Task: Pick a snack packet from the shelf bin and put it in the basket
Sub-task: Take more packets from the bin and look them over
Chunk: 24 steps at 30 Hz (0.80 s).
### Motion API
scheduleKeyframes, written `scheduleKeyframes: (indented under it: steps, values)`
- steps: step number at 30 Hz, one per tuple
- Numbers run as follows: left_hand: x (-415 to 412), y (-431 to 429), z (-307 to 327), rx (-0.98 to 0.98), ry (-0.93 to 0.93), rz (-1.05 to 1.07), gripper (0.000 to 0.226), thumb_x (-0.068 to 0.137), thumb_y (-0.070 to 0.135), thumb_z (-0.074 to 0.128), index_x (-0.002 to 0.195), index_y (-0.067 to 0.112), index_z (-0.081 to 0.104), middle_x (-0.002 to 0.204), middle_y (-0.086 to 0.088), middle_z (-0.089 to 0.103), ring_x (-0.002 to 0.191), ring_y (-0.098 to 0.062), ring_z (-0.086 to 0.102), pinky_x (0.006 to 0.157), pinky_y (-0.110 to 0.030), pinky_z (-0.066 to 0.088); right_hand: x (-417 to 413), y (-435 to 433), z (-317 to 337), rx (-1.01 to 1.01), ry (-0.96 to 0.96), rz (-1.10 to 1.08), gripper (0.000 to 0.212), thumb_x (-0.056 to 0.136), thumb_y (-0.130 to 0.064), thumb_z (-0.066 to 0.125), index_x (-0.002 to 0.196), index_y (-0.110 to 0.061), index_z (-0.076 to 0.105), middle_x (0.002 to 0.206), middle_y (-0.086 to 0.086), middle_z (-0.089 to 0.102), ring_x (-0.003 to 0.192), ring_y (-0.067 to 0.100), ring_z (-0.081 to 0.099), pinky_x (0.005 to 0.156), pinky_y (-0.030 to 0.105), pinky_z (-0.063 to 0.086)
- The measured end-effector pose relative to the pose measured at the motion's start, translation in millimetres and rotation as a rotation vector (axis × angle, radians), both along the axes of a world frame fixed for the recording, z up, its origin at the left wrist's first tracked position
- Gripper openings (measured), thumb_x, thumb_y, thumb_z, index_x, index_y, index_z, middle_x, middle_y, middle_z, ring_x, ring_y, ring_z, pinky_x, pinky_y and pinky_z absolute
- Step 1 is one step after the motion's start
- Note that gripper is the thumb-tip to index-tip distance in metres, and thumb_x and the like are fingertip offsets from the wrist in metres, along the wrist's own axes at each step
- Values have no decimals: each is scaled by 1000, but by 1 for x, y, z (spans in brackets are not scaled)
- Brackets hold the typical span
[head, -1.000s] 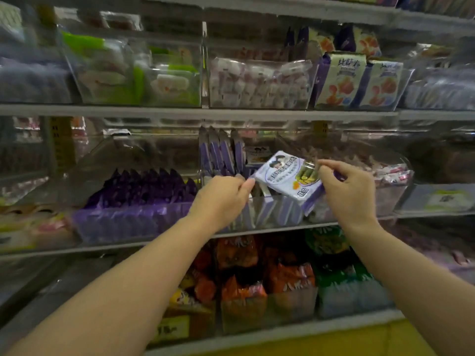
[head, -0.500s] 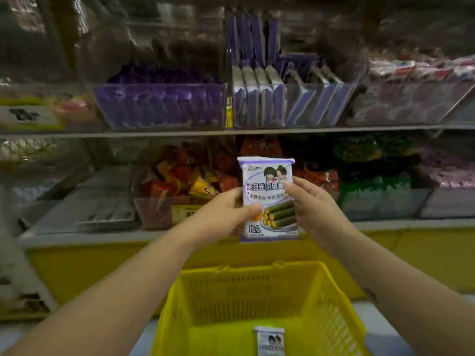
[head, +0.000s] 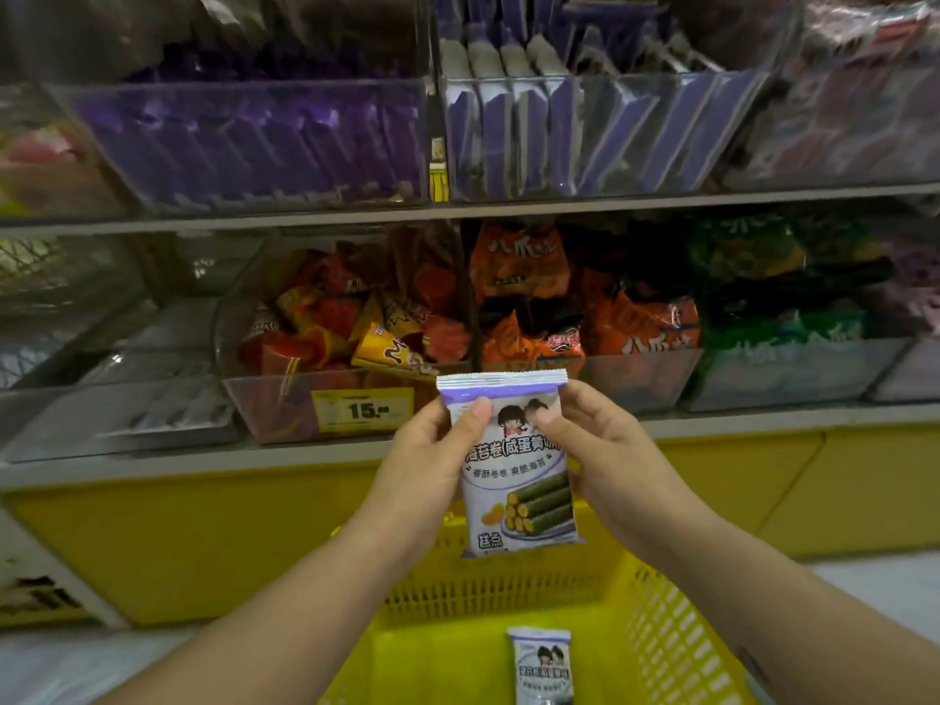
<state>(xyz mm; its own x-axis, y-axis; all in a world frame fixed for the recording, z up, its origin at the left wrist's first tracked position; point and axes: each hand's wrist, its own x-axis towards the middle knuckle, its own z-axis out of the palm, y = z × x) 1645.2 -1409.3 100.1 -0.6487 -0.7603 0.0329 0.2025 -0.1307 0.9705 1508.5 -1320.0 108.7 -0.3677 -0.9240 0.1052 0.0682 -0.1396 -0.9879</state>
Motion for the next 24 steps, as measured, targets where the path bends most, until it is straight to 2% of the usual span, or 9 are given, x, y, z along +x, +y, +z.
scheduleKeyframes:
  steps: [1,3,5,9,13,17,21,24]
  values:
    - [0,-1,-1,18,14,-3,36,75,41,64,104,20,69,104,-7,75,95,-22,72,76,-36,58,1,0,1,-9,-10,1,17,91,-26,60,105,-25,70,102,1,74,93,15,72,68,23,55]
    - [0,-1,-2,36,31,-24,39,75,39,64,107,18,68,106,-8,74,96,-24,72,78,-37,59,0,-1,3,-31,-37,-19,31,81,-37,65,104,-19,71,103,6,75,94,19,72,72,26,56]
    - [1,2,-3,60,39,-47,41,76,38,63,111,16,66,108,-9,74,99,-24,71,81,-38,59,-1,-1,5,-37,-74,-39,36,75,-39,68,99,-13,73,100,11,75,91,22,72,71,26,56]
    - [2,5,-6,86,34,-69,41,79,36,61,113,14,65,109,-11,73,99,-26,71,83,-42,56,0,2,8,-56,-172,-32,26,77,-23,65,95,-7,74,96,16,75,84,23,73,67,25,56]
    - [3,8,-4,72,3,-72,44,80,43,55,114,17,66,105,-11,74,96,-24,71,77,-36,57,2,5,8,-17,-134,-91,16,86,-9,62,97,-12,73,89,15,75,77,24,73,59,26,56]
    - [3,10,-1,36,-34,-38,44,81,45,53,110,15,67,100,-14,75,93,-26,71,78,-38,56,4,7,8,-6,-154,-99,33,75,-25,66,106,-14,71,92,18,75,83,28,73,64,31,58]
    - [5,8,8,64,-32,-65,41,81,46,50,103,22,74,100,-11,75,89,-19,71,81,-38,55,3,7,9,14,-196,-78,27,87,-27,59,107,-13,70,94,18,75,85,28,73,65,32,58]
    - [6,7,14,95,-37,-69,39,83,45,47,103,25,75,103,-11,75,96,-21,69,89,-44,52,1,8,12,43,-137,-42,37,83,-42,55,105,-18,72,98,12,75,87,19,72,66,28,56]
